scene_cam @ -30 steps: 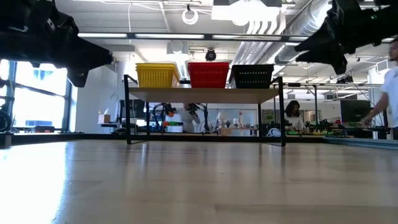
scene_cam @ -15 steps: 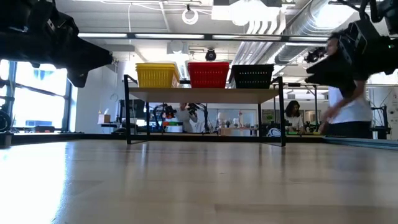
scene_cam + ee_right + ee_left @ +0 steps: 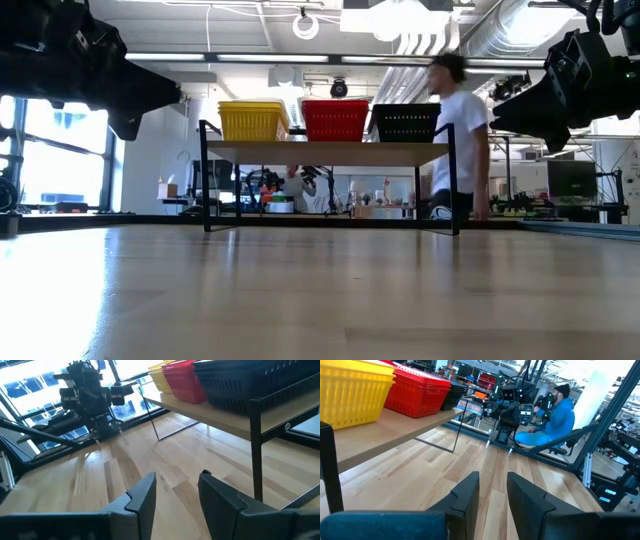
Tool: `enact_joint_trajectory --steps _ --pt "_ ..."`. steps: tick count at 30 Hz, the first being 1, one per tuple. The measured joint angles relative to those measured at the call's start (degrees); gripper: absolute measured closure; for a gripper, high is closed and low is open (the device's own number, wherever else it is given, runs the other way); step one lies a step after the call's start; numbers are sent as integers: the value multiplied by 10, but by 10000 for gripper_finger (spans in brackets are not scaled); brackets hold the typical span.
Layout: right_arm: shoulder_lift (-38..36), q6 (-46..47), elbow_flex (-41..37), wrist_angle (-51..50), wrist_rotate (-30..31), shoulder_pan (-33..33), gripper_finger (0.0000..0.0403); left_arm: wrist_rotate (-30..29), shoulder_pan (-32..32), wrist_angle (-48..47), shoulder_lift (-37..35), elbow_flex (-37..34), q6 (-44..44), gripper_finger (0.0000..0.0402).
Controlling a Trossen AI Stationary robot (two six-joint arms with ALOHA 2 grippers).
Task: Stack baskets on shelf by color
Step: Return to Home Position
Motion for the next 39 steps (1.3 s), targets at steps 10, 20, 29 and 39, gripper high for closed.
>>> enact_joint_trajectory --steps 10,20,29,39 --pt "0 5 0 -1 -1 0 270 0 0 0 0 0 0 312" --pt "0 5 0 -2 -1 0 270 0 0 0 0 0 0 312" --pt "0 5 0 -2 -1 0 270 0 0 0 0 0 0 312" --pt "0 5 0 -2 -1 0 270 0 0 0 0 0 0 312"
